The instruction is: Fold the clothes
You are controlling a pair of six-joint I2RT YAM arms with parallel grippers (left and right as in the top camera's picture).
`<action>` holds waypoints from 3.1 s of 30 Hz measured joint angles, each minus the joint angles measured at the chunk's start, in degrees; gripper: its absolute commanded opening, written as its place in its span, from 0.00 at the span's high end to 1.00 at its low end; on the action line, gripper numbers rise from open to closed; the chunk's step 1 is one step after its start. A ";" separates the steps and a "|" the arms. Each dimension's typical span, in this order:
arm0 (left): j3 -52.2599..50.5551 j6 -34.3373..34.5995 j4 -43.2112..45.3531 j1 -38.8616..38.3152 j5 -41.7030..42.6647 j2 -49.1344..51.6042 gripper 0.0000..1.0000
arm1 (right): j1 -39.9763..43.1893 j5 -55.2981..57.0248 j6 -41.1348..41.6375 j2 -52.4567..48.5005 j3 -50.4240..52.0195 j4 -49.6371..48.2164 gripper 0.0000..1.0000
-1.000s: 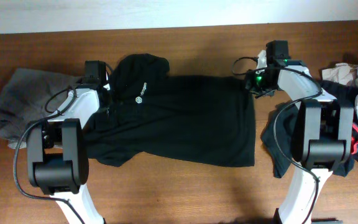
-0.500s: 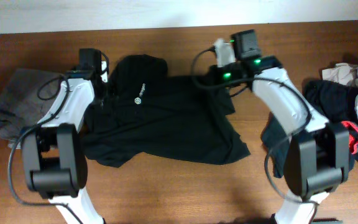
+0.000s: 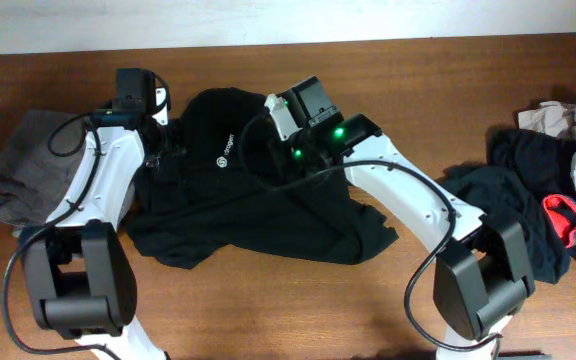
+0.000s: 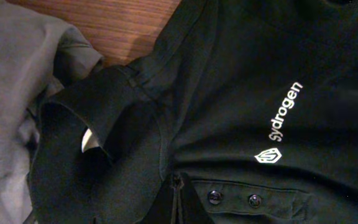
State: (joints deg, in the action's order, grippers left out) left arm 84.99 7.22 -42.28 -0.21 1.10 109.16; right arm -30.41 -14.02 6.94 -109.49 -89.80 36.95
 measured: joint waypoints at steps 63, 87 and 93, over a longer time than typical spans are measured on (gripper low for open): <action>0.00 -1.90 -0.59 0.00 0.17 0.00 0.99 | 5.49 -0.72 21.97 -5.14 9.79 -8.04 0.37; 0.00 -1.90 -0.59 0.00 0.17 0.00 0.99 | 4.74 3.08 14.64 -10.08 9.77 -9.88 0.93; 0.00 -1.90 -0.59 -0.04 0.17 0.00 0.99 | 5.66 4.31 9.60 -3.91 9.14 -3.50 0.96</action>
State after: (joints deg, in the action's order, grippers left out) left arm 84.99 5.32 -42.87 -0.25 1.28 109.16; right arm -24.75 -9.72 16.53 -113.40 -80.66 33.45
